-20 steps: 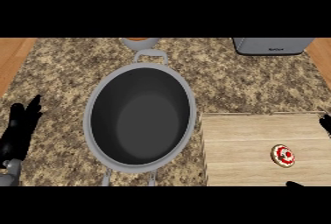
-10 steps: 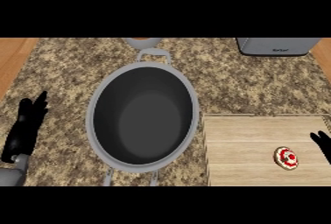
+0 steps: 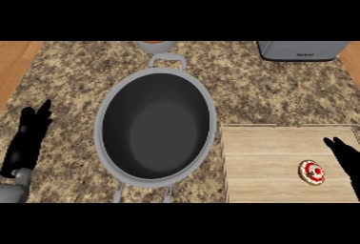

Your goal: Pick the cupcake from the tray and place it in the pot

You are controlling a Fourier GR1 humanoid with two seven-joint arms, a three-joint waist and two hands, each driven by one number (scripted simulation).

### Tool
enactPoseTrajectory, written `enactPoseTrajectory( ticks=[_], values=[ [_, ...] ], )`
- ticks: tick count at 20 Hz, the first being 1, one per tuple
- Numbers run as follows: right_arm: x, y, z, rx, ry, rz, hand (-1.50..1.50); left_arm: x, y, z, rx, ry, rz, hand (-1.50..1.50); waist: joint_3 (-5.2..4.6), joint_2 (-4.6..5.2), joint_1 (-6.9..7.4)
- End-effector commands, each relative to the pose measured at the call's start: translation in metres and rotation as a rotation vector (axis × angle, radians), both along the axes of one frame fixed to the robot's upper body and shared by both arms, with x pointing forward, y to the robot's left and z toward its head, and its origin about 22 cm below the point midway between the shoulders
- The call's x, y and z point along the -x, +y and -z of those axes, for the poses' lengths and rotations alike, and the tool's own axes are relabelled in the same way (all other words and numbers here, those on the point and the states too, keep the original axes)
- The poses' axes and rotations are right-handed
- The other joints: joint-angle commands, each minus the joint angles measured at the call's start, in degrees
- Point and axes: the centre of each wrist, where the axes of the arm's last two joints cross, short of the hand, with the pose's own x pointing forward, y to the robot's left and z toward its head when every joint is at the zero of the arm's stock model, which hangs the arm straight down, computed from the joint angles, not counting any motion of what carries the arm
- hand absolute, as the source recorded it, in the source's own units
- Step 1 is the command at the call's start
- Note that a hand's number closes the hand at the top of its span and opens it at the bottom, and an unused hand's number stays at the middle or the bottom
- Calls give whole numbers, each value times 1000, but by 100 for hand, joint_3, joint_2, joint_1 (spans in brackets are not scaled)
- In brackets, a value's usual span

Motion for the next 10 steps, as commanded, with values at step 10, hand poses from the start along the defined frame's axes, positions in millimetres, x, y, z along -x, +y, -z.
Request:
enactPoseTrajectory(
  ticks=[10],
  values=[
    [-14,-9,36,13,84,58,-150,-5,-3,5,1,-10,-10,0,6,-9,-39]
  ],
)
